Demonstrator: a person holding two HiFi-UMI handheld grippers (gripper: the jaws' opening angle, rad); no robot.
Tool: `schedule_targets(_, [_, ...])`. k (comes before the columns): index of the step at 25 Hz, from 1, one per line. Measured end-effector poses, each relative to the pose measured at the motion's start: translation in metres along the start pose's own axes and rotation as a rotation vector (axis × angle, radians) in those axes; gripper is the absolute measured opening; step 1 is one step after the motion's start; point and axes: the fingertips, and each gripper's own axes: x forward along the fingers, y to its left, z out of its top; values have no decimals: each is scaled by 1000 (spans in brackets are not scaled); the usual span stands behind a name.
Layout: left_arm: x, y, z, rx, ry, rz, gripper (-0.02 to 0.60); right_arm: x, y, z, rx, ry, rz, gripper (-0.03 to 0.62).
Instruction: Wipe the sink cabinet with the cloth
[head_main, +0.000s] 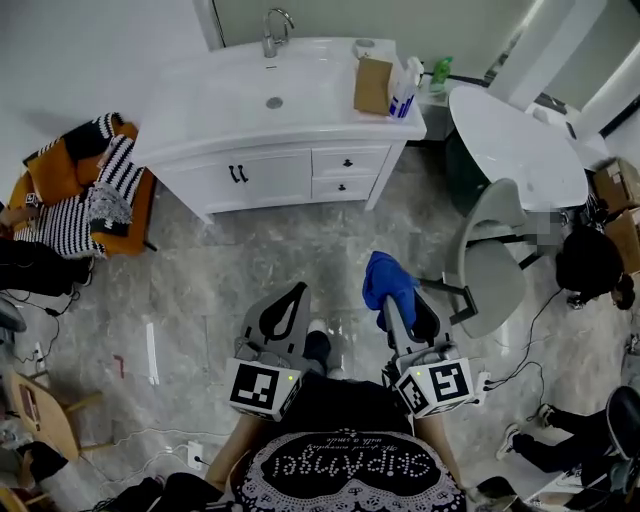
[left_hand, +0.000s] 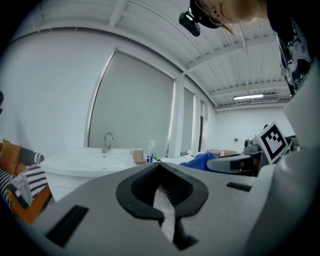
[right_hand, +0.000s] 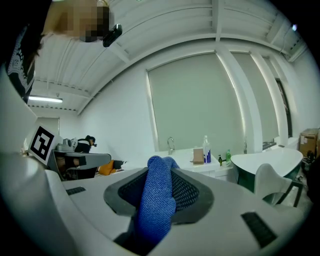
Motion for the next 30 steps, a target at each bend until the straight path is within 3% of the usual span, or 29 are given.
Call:
schedule_targets(6, [30,40,2,-8,34,-36,3,44,-3,14,-5,-9,-35,133])
schedule_targets(14, [48,58,1,-38,44,-59,3,64,-17,18,-4,11,-92,133])
schedule_targets(24, [68,72,-1,-79,54,-3,3,95,-29,16,-1,45,-52,133])
schedule_targets(30, [105,81,3,-92,59,50,3,130,-59,25,0,45,-17,133])
